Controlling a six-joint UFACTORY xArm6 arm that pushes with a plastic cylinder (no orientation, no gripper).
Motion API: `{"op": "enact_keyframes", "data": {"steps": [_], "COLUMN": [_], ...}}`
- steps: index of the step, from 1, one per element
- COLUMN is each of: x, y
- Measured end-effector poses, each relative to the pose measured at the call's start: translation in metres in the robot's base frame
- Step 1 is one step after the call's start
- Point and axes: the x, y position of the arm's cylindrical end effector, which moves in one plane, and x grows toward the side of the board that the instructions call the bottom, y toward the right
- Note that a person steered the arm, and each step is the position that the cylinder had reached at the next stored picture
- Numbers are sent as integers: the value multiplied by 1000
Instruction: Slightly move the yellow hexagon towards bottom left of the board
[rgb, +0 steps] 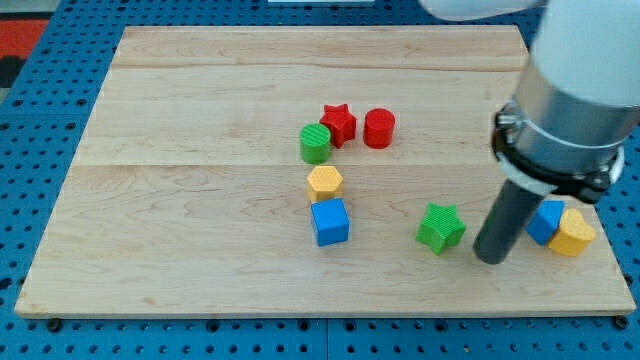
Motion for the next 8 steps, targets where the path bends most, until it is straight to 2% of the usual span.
{"op": "enact_keyframes", "data": {"steps": [2,4,6,8], "x": [-3,-14,-21,-30], "y": [-53,-21,-54,-53]}}
